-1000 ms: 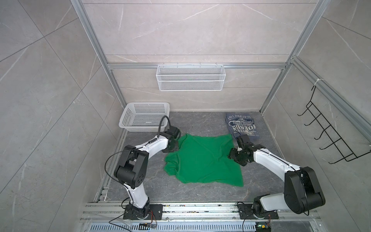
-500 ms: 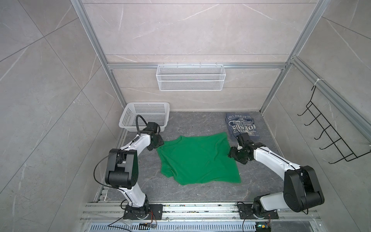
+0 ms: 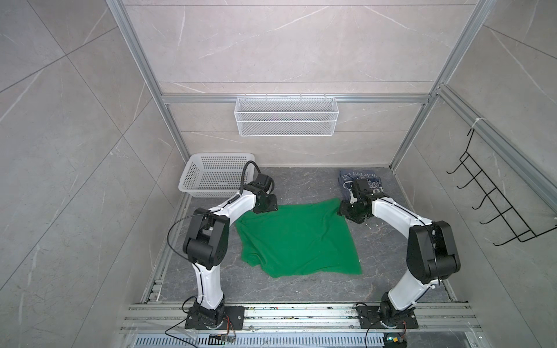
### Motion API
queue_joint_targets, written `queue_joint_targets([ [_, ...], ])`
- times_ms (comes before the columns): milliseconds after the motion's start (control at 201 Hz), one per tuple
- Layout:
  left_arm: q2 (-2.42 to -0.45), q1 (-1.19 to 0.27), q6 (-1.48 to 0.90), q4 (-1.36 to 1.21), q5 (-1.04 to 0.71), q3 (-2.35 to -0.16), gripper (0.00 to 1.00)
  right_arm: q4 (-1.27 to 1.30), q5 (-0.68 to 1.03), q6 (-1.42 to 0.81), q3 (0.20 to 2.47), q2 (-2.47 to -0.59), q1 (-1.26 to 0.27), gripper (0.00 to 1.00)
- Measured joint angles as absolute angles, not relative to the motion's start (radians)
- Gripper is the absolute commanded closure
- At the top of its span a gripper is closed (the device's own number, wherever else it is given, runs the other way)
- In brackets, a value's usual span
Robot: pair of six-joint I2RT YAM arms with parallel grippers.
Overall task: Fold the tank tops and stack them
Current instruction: 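Grasp the far shoulder corners of the green tank top with both grippers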
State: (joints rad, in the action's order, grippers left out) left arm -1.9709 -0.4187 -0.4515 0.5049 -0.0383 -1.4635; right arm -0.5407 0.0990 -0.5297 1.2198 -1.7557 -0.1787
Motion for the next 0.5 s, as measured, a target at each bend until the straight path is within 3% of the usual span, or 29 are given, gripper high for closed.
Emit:
queue_joint_targets([
  [199, -2.131, -0.404, -0.421, 0.509, -0.071, -1.598, 0.5, -0.533, 0.13, -0.524, 1.352, -1.879, -0.144, 0.43],
  [368, -2.15, -0.402, -0.411, 0.514, -0.099, -1.631, 0.6, -0.53, 0.144, -0.522, 1.394, -1.93, -0.123, 0.44],
  [503, -2.15, -0.402, -0.411, 0.518, -0.123, -1.636, 0.6, -0.53, 0.147, -0.522, 1.395, -1.949, -0.109, 0.44],
])
